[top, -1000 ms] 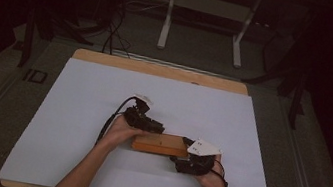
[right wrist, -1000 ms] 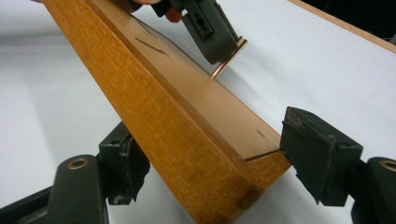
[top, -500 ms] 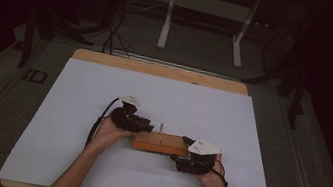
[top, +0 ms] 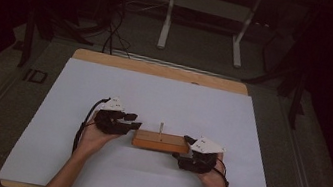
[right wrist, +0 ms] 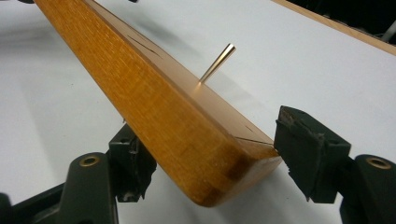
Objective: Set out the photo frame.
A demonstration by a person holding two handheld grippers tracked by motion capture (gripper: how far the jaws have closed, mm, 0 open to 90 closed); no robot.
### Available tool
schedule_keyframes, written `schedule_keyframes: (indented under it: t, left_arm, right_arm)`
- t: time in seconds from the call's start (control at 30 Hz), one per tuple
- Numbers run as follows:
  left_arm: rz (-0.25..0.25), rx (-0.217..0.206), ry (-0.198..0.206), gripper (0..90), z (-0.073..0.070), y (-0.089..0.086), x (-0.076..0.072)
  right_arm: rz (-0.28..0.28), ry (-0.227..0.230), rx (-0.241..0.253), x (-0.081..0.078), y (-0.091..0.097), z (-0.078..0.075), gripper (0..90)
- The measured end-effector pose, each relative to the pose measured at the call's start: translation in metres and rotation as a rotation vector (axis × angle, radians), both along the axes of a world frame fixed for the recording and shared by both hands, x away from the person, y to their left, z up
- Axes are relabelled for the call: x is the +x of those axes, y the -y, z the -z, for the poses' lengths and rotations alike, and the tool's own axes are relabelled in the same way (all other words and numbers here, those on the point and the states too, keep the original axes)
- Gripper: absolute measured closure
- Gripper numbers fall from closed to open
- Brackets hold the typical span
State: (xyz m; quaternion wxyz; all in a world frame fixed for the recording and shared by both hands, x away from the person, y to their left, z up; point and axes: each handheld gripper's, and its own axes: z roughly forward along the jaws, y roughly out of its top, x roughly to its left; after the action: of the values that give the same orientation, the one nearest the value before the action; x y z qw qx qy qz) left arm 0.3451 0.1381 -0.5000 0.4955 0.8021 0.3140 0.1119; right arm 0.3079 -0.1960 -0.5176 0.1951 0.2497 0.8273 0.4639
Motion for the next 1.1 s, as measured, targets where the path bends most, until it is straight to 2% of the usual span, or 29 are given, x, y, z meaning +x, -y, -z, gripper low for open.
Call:
schedule_keyframes:
  t: [0.27,0.4,0.57,0.8,0.9,0.97,1.1]
  left_arm:
    - [-0.04,0.039,0.025,56.4,0.003,-0.019,-0.018]
    - [-0.084,0.056,0.065,54.8,0.01,-0.031,-0.031]
    - [-0.059,0.083,0.055,51.7,0.014,-0.037,-0.043]
    - [-0.034,0.177,0.096,47.2,0.015,-0.026,-0.058]
    - [-0.02,0.188,0.098,47.2,0.016,-0.021,-0.058]
    - [-0.013,0.218,0.11,47.1,0.018,-0.01,-0.055]
    - [-0.003,0.233,0.121,47.2,0.021,0.002,-0.05]
  right_arm:
    - [0.003,0.003,0.003,0.0,0.001,-0.001,33.2]
    - [0.004,0.001,0.007,0.001,0.001,-0.002,33.6]
    - [0.006,0.005,0.007,0.001,0.001,-0.002,34.3]
    - [0.012,0.006,0.011,0.002,0.001,-0.003,35.4]
    - [0.013,0.004,0.014,0.002,0.001,-0.003,35.5]
    - [0.013,0.005,0.016,0.002,0.001,-0.003,35.8]
    - [0.012,0.003,0.018,0.003,0.001,-0.003,35.7]
